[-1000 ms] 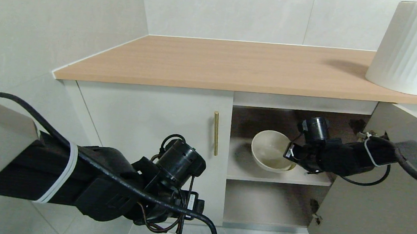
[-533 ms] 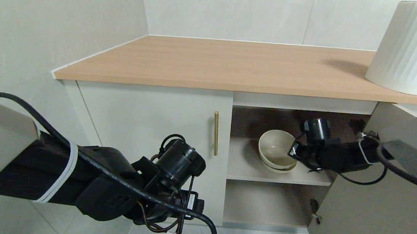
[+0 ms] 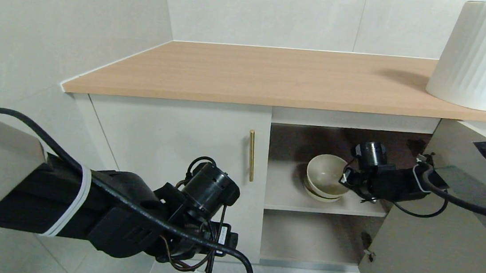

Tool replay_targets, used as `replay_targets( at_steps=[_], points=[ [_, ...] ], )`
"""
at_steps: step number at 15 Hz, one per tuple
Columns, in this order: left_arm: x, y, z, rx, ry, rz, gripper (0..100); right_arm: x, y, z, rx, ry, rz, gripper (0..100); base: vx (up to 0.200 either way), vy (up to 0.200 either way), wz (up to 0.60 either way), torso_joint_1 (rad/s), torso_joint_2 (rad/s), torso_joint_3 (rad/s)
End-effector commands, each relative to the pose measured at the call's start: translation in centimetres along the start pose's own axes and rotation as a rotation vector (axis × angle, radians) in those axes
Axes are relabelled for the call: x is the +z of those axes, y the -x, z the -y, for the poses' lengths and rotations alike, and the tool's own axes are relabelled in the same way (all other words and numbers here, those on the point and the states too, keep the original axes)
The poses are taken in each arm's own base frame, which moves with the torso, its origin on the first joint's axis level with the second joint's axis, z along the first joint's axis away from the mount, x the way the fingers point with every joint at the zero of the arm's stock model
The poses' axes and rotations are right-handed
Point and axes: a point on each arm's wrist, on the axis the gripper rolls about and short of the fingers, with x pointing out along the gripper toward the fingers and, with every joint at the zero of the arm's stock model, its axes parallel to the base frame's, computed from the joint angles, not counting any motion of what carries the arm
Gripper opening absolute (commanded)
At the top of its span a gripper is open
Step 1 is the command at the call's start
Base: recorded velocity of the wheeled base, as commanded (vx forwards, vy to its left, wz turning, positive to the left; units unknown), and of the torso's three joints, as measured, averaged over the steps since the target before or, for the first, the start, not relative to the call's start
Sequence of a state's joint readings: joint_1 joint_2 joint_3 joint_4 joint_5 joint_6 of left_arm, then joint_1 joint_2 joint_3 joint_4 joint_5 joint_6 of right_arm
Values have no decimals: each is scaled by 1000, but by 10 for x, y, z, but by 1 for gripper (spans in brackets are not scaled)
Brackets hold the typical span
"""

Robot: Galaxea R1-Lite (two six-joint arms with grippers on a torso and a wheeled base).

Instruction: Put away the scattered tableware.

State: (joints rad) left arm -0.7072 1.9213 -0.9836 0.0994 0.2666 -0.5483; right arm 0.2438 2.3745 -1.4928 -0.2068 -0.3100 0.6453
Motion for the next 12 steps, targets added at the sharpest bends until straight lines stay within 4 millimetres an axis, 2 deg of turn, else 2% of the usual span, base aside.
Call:
replay_targets(
  at_steps=[1, 10, 11, 12],
  points=[
    [0, -1, 0, 2, 0, -2, 100, -4, -5, 1, -6, 1, -7, 0, 0, 0, 0, 0, 0, 0],
    [-1, -2, 0, 3, -1, -5, 100, -5, -7, -2, 2, -11, -4, 0, 0, 0, 0, 0, 0, 0],
    [-1, -2, 0, 3, -1, -5, 100, -6, -8, -2, 2, -12, -6, 100, 0, 0, 0, 0, 0, 0],
    [-1, -2, 0, 3, -1, -5, 100, -6, -9, -3, 3, -14, -4, 100, 0, 0, 0, 0, 0, 0]
  ],
)
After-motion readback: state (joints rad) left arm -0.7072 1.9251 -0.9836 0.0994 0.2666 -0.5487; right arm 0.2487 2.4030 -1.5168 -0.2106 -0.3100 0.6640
